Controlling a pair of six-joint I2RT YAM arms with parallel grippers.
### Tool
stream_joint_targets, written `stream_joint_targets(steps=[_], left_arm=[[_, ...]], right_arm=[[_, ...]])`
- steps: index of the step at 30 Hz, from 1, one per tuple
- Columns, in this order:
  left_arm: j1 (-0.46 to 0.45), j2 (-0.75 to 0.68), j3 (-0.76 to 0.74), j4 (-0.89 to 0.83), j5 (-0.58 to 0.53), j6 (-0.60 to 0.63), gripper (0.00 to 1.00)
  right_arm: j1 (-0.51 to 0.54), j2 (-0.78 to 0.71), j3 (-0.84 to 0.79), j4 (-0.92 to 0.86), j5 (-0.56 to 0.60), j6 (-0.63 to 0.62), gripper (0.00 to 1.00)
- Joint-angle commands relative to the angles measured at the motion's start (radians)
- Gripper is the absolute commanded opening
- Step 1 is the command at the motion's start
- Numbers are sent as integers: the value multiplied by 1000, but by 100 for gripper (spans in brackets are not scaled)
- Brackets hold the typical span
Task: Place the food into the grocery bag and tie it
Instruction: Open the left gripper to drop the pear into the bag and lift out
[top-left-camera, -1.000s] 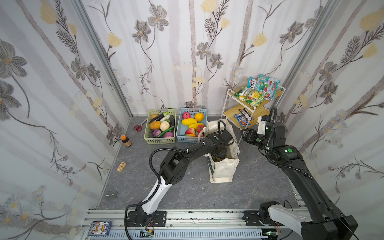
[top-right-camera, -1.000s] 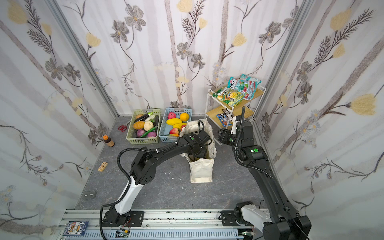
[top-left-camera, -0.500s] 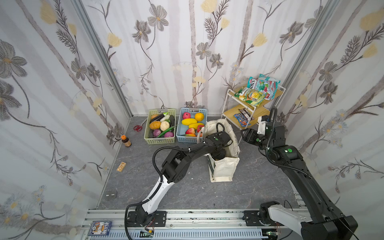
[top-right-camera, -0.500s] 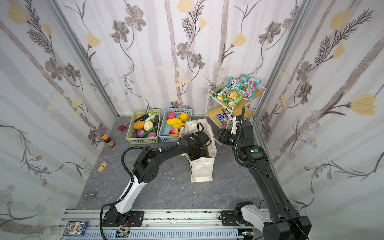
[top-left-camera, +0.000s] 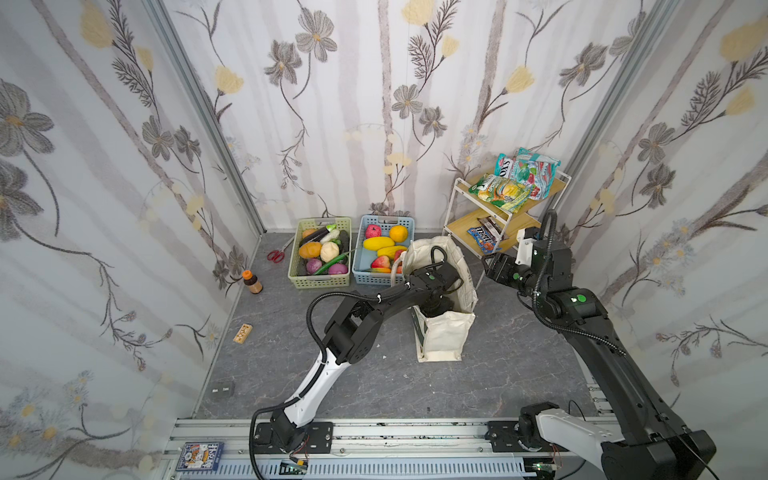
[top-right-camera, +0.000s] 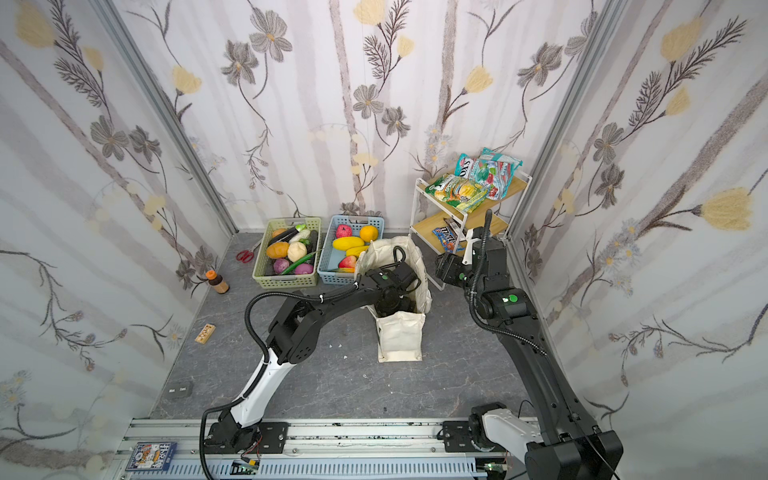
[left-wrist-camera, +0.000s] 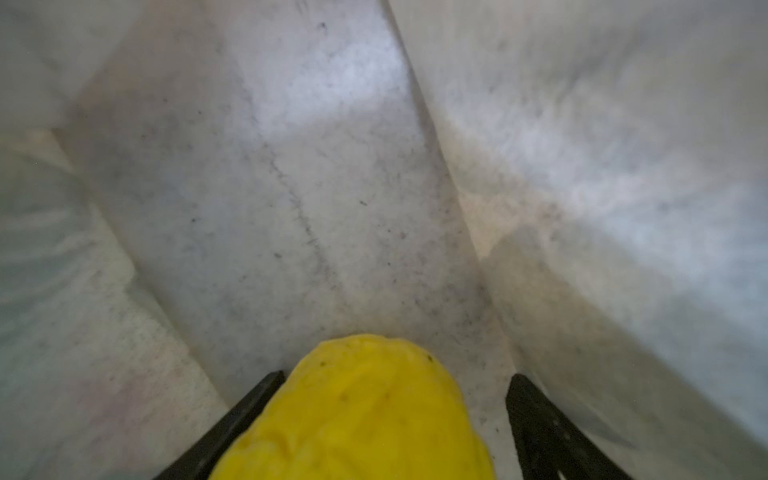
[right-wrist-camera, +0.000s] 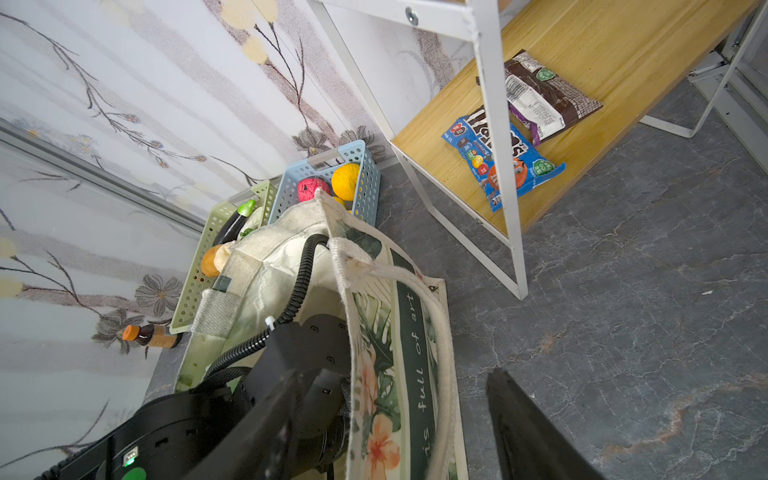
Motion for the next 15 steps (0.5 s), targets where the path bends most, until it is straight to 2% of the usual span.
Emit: stream_joint_targets(steps=[1,15], left_arm=[[4,-14,21,-24,1,-4,85],[4,-132,63,-61,-11,-18,86]], right_arm=[[1,4,12,10,9,4,70],[1,-5,7,9,2,0,70]])
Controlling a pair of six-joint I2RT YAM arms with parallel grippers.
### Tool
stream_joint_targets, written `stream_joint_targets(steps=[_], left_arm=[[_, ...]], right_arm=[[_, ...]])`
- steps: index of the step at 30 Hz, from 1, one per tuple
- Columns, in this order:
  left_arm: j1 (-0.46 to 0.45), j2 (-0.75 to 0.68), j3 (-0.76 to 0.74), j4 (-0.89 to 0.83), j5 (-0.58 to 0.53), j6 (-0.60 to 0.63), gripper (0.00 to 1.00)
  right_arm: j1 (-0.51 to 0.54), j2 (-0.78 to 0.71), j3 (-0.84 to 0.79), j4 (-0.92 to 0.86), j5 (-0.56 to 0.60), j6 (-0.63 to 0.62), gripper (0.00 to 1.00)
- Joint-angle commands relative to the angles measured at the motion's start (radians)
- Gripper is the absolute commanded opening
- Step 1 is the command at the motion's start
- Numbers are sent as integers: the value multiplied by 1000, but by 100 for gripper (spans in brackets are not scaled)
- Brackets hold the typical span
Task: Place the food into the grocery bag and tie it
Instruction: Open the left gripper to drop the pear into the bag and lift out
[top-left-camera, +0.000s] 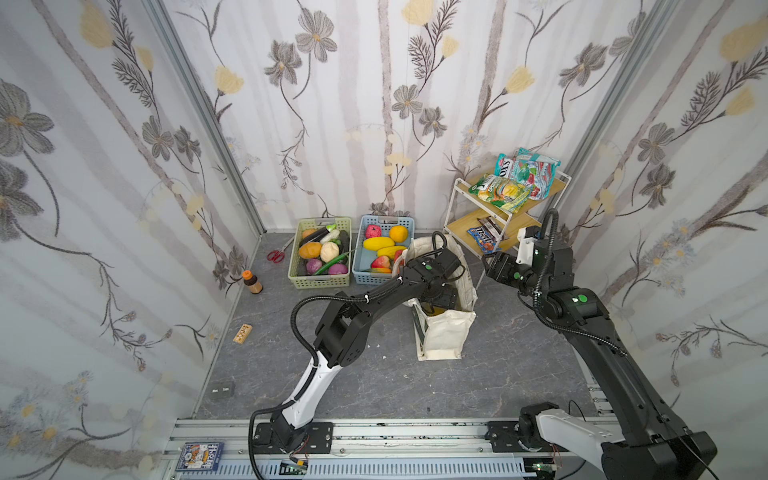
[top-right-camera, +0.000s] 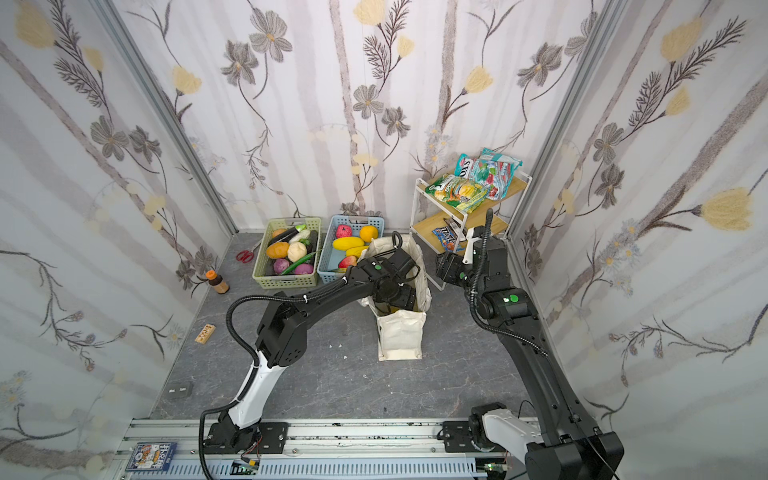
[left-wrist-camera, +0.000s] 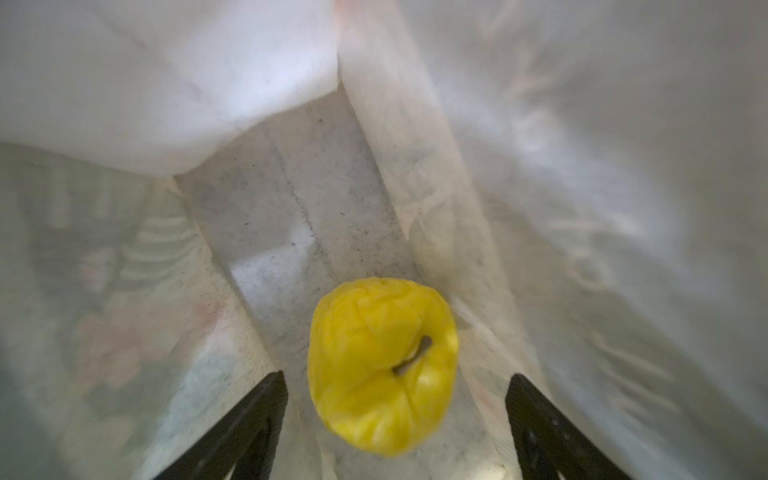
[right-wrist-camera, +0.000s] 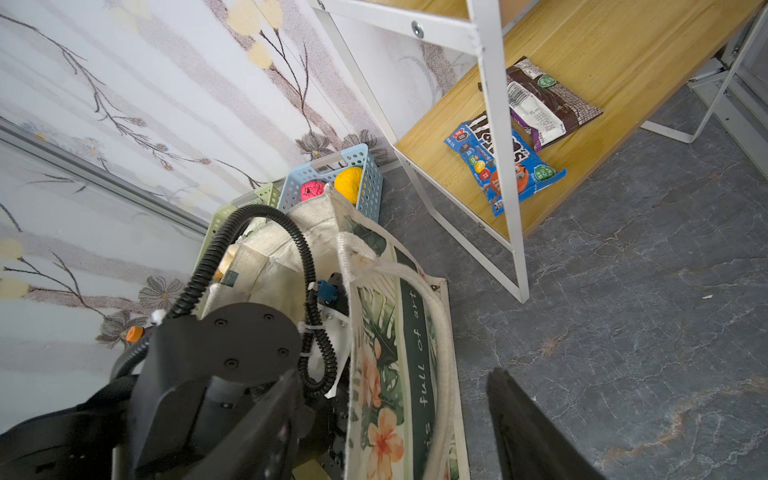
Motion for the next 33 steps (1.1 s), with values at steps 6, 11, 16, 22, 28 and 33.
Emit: stream_joint_targets(steps=[6,11,16,22,28,33], left_arm=[[0,-63,46,-41,-33,-5,86],[0,-76,96,-58,-29,2,86],[2,-90,147,-84,-48,8,86],[10,-108,208,-115,-86,13,87],[25,-141,228,-107,-106,7,87],[42,-179,228,-81,-130,2,87]], right_arm=[[1,-7,-5,14,-2,-1,71],[1,-14,-12,17,0,-1,71],[1,-21,-15,16,3,1,71],[1,-29,-24,17,4,3,71],[1,-36,-35,17,5,6,71],[3,-42,-41,24,-7,8,71]])
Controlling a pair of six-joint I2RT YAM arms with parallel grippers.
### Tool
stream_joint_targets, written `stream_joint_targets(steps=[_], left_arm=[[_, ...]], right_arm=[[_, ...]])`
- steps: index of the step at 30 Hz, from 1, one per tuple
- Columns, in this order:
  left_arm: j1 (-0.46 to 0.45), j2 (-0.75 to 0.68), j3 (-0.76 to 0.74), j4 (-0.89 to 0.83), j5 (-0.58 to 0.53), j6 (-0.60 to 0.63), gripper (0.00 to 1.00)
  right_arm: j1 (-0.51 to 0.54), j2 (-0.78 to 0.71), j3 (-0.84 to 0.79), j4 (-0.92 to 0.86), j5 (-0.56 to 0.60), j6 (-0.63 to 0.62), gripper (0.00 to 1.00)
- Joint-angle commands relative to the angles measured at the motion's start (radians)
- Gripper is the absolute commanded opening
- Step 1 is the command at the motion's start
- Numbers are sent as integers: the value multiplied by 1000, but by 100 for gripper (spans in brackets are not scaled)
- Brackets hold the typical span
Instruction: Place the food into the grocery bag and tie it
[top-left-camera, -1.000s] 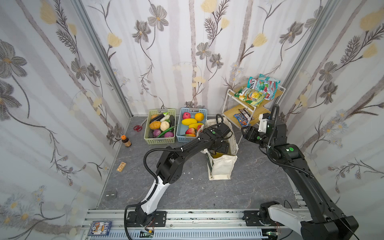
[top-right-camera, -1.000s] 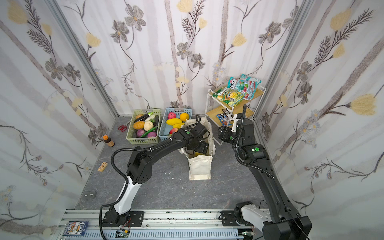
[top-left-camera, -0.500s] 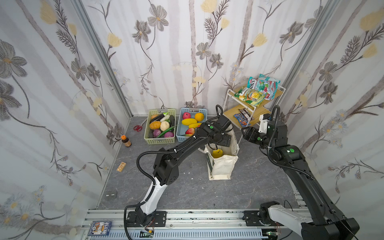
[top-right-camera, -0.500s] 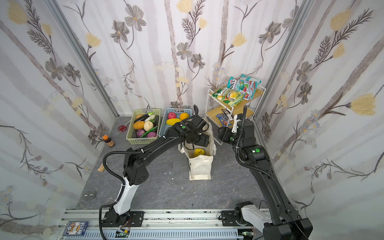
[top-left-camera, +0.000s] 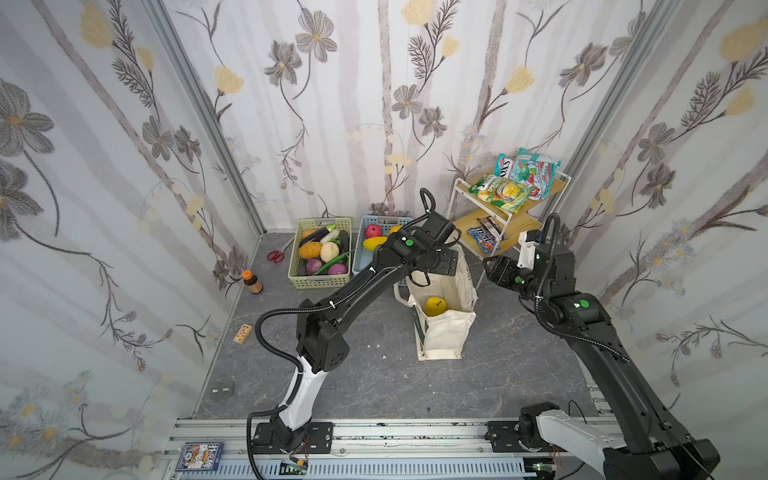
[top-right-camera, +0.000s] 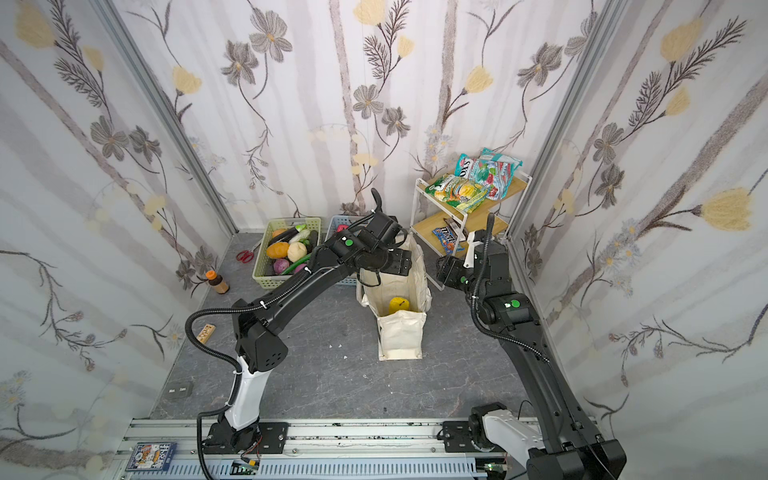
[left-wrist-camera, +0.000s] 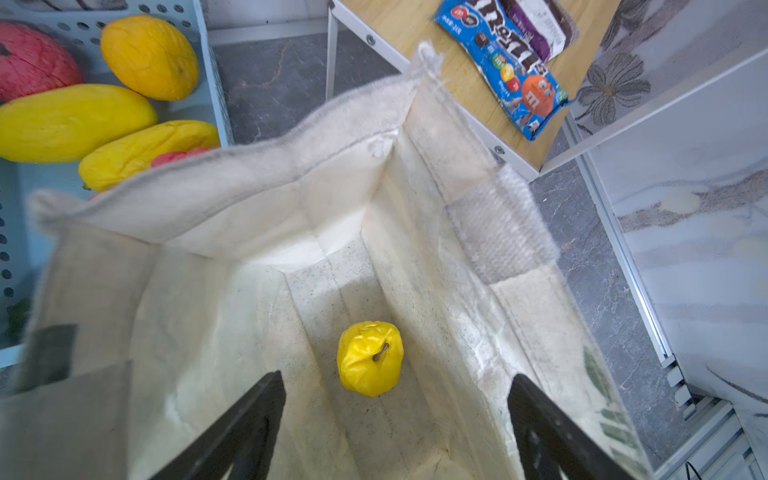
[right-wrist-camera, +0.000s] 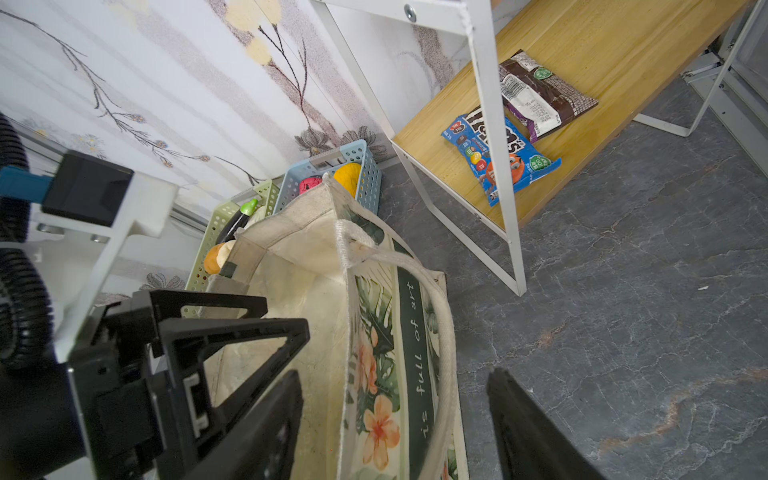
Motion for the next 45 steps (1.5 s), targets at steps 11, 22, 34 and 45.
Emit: stream_joint_targets(steps=[11,22,34,45], left_arm=[[96,-109,4,11,-119,0,87],[230,-228,-177,44,-150,16,87],[446,-330,-483,153,-145,19,87],[617,-291,-616,280,-103,4,87]], right_arm=[[72,21,43,32,13,4,71],[156,68,108,28,68,6,72],[243,165,216,31,80,1,74],[295,252,313,31,67,-12,78]])
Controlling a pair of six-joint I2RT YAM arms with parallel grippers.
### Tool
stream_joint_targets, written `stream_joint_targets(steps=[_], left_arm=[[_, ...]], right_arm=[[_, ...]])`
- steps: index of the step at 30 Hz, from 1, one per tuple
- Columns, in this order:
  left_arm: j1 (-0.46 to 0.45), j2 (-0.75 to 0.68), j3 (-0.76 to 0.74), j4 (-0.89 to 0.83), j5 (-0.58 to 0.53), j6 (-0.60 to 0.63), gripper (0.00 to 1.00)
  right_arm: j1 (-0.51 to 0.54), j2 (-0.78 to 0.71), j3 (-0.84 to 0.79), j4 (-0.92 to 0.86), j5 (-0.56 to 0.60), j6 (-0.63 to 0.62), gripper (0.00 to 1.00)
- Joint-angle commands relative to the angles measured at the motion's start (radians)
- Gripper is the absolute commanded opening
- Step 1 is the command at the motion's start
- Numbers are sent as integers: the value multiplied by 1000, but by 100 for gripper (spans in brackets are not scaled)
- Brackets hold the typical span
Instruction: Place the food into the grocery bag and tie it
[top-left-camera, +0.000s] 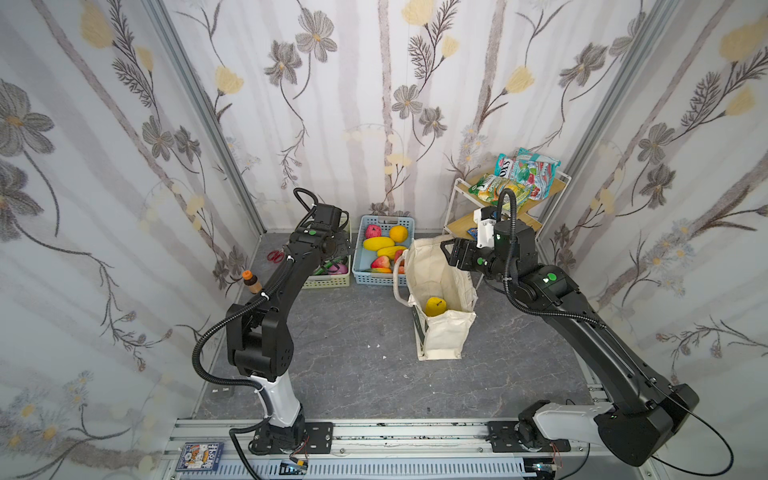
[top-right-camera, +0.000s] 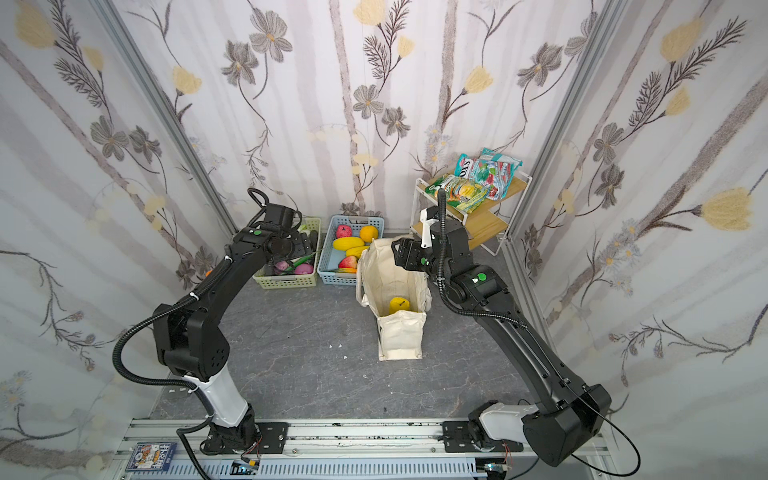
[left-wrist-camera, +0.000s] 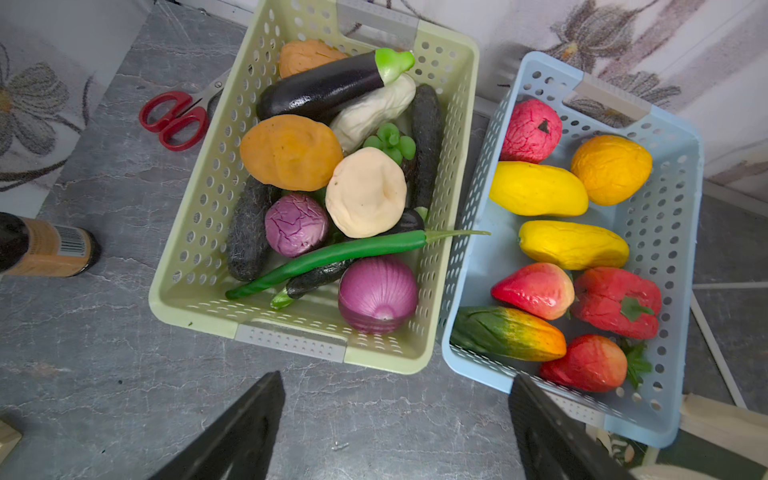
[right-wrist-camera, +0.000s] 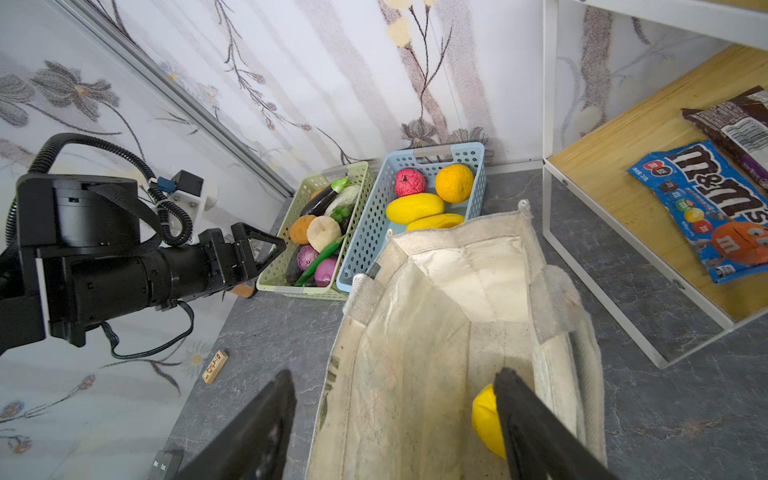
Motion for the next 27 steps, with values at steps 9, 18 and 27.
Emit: stream_joint_targets(steps=[9,18,27], left_arm=[[79,93,-58,190,43,-61,87],[94,198,-33,303,19,-97,87],[100,353,131,254,-15,-57,86]], right_arm=[[19,75,82,38,-20,-12,80],[26,167,101,87,-58,8,80],[37,244,182,-32,81,-3,78]])
